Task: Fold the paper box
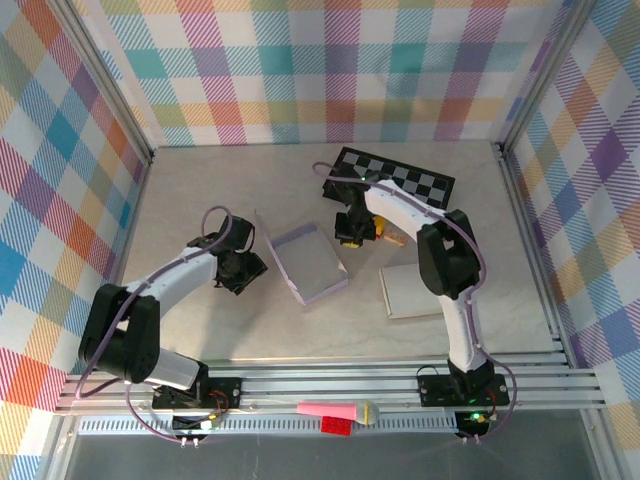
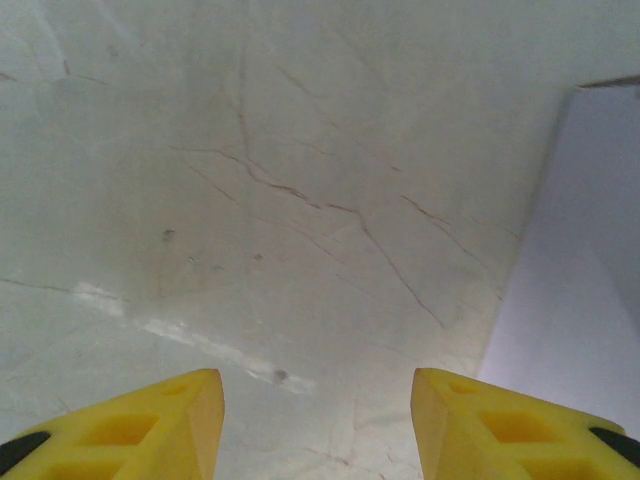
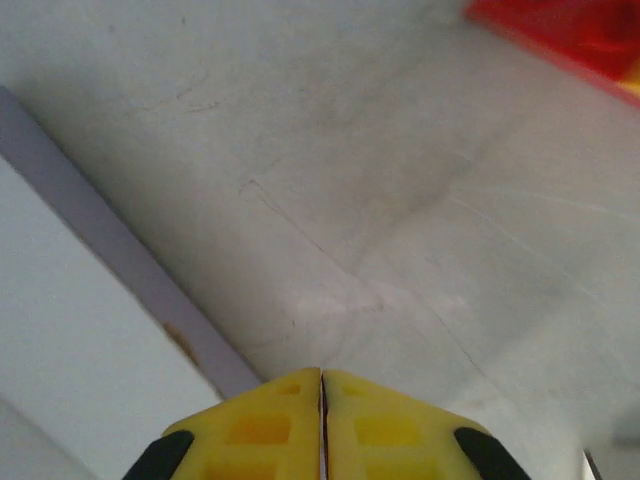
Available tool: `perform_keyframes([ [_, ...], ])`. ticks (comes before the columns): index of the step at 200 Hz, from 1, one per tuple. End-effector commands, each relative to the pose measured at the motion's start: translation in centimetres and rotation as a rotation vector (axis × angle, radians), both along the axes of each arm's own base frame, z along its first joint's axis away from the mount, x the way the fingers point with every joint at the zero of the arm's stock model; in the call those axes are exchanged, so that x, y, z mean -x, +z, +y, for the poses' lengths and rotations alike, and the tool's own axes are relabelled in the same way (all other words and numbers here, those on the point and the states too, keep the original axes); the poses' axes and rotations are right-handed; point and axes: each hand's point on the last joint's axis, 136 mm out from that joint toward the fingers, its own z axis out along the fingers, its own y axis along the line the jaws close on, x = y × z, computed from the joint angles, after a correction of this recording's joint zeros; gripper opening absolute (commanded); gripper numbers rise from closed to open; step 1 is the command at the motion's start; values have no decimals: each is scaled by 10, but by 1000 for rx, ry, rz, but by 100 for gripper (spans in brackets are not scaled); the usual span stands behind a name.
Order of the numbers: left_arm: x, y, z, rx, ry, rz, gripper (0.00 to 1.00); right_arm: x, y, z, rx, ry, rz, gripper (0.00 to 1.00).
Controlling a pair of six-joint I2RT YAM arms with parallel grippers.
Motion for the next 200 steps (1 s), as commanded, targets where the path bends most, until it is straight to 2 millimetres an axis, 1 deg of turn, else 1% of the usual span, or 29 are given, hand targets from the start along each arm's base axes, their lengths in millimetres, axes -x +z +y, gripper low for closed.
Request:
perform_keyframes([
  [1,-12,-4,3,25,78,-4,51,-5,-8,12,-74,166,-15,7],
  [32,-30,-15,-3,75,116,-10,49,-2,-23,17,-146,206,32,6],
  [57,-45,-23,-17,152,125,-36,48,2,-30,26,-213,233,61,6],
  [61,-45,-25,-18,160,128,-31,48,3,-30,28,-230,239,61,6],
  [63,-50,-24,-20,172,126,-54,48,3,-30,30,-240,242,64,6],
  [68,-54,-24,-22,186,129,-67,48,5,-29,34,-266,249,66,6],
  [80,-59,-30,-27,218,140,-77,48,7,-27,41,-315,259,76,6],
  [100,-66,-33,-32,264,157,-105,48,11,-25,50,-376,257,93,6],
  [144,-76,-40,-42,364,199,-147,46,16,-17,57,-450,234,91,6],
  [170,-79,-39,-44,398,213,-174,46,20,-11,66,-512,216,97,6],
  [200,-84,-39,-48,461,230,-199,46,26,-7,72,-548,197,103,6],
])
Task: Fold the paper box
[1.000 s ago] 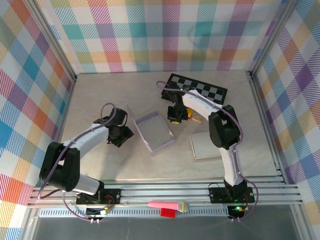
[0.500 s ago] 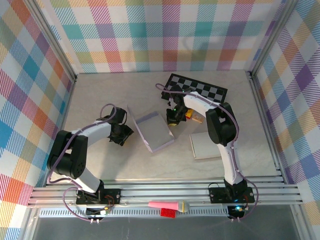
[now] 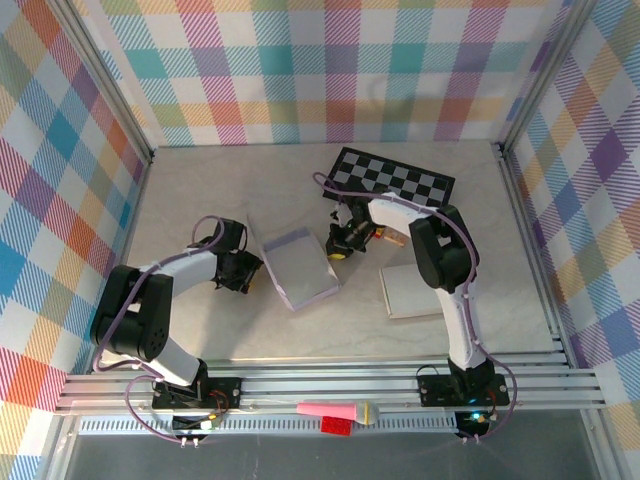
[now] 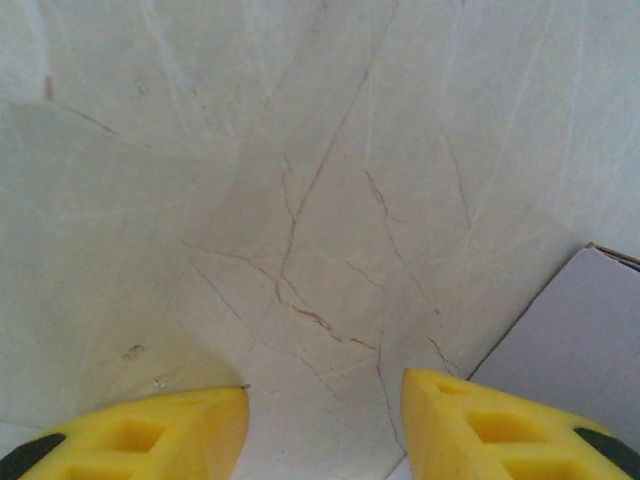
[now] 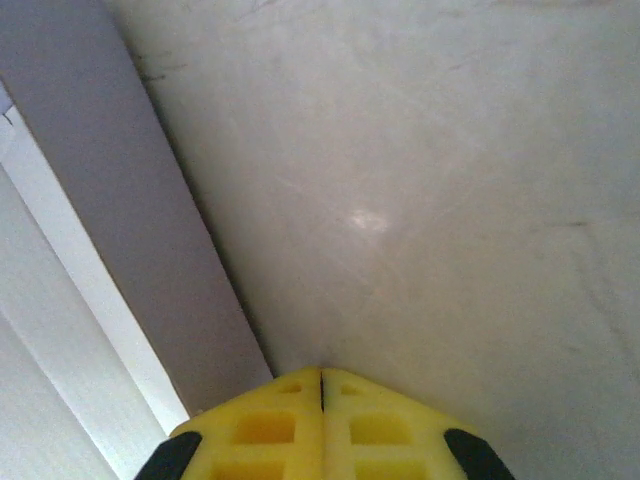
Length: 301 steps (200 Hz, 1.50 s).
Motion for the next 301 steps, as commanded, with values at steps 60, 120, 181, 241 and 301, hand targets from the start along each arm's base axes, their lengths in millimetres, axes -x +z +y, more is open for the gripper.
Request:
perform_keyframes([
  [60,-72,3,-58,308,-24,-340,45,19,25,34,-96,9,-4,5],
  [120,-75,4,-62,340,-33,-354,45,21,35,51,-119,24,-22,5],
  [181,-89,15,-71,424,-45,-423,44,30,29,60,-76,37,-8,2],
  [241,-78,7,-58,377,-62,-361,43,-2,24,12,49,-88,-54,7],
  [301,-95,16,-30,350,-17,-372,43,-43,27,11,40,-100,-60,10],
])
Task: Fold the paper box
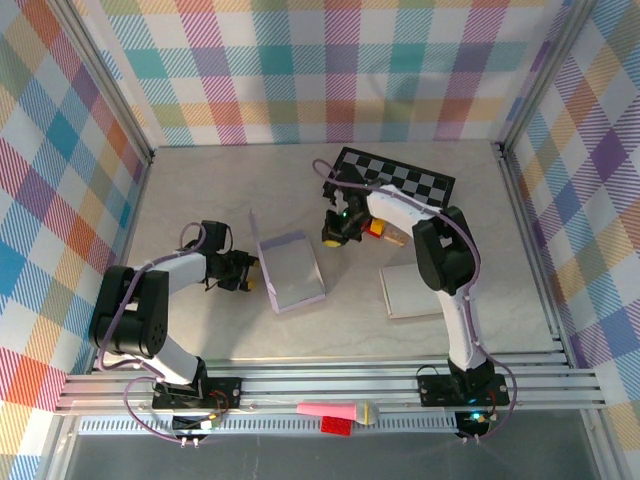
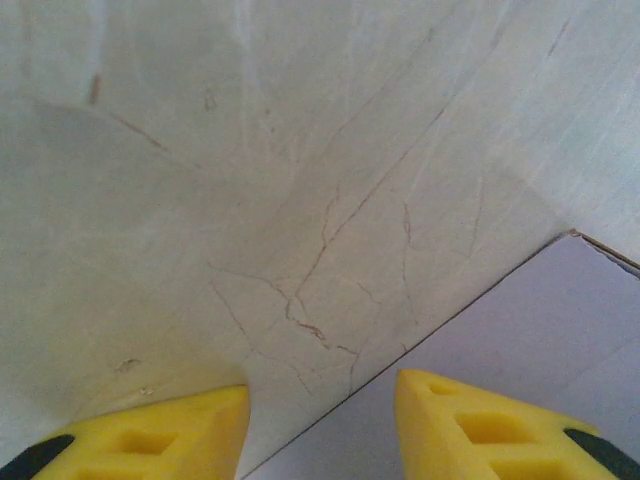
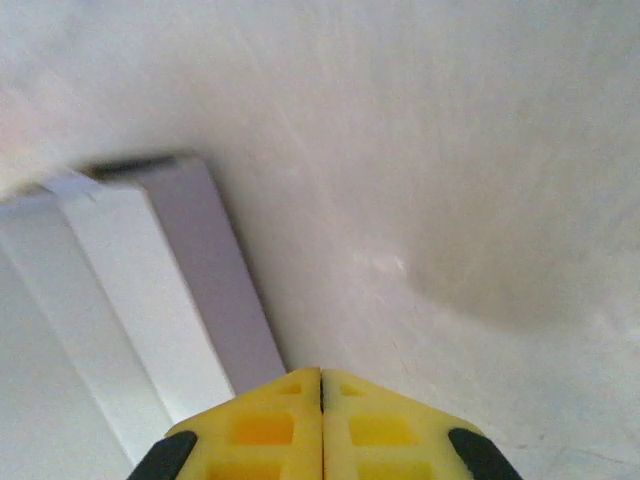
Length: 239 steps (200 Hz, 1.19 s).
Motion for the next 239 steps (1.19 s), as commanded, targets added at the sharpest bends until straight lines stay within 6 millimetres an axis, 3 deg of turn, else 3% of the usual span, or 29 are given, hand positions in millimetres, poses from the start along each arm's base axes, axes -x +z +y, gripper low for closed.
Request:
perform_keyframes([
  [1,-90,13,-30,77,-91,-430,43,-8,-7,4,3,18,19,10],
  [48,-110,19,-28,78,-88,-441,43,-25,-16,18,-20,11,47,12],
  [84,-114,15,-28,80,-89,-435,42,-29,-15,27,-47,24,52,11],
  [132,-114,14,-30,89,-89,-437,41,-24,-16,26,-61,6,62,10],
  [177,-118,16,-34,119,-97,-449,41,-25,-10,39,-106,1,65,10],
  [213,-119,16,-34,109,-104,-436,42,-23,-6,30,-71,-55,74,9],
  [239,-127,13,-31,75,-129,-399,42,-9,-3,25,-59,-135,110,10],
])
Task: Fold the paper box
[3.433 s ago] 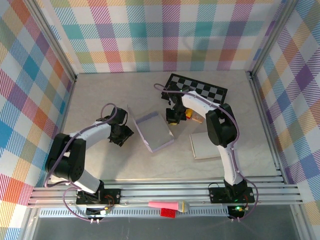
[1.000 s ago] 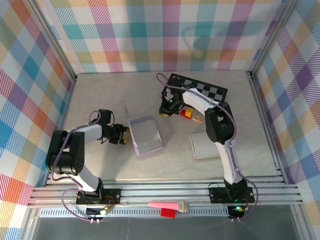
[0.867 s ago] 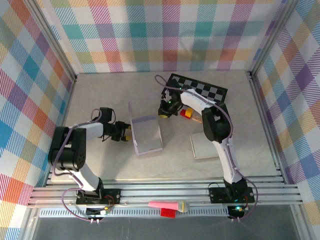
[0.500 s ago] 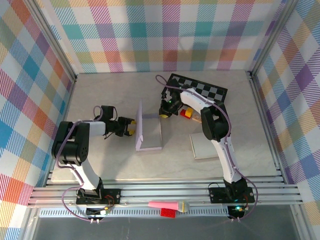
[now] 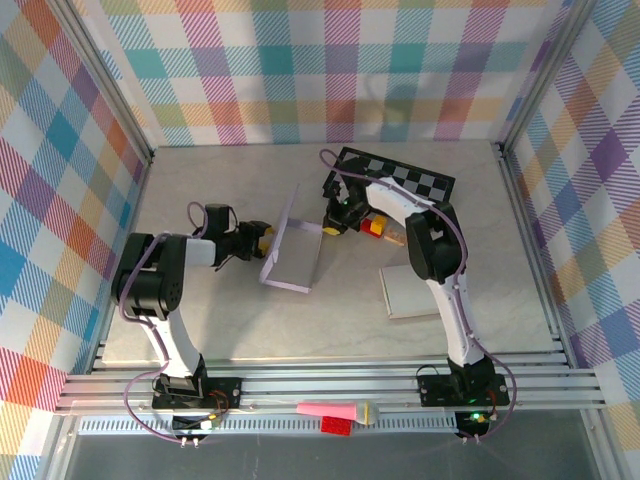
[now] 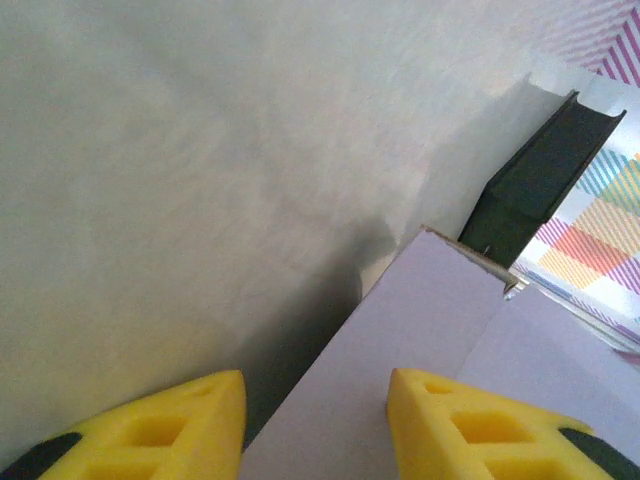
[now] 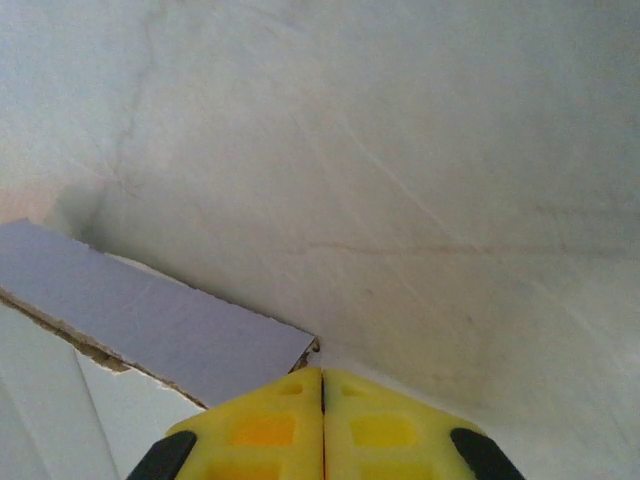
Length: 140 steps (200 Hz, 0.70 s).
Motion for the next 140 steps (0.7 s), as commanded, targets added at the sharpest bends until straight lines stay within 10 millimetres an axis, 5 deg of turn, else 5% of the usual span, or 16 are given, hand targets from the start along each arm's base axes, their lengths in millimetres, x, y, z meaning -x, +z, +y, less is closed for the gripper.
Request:
perform_keyframes([
  [1,-21,-14,3,-121,-9,-46,42,33,20,27,-52,-9,43,10],
  [76,-66,-10,-27,-33,-133,-79,42,103,30,60,-89,-210,96,11],
  [94,-73,-2,-36,-19,-170,-91,41,115,30,51,-29,-259,138,12],
  [117,-71,12,-14,-159,-172,-67,43,113,38,27,48,-253,57,19],
  [140,-63,37,25,-348,-118,-40,47,98,63,25,64,-67,-136,27],
])
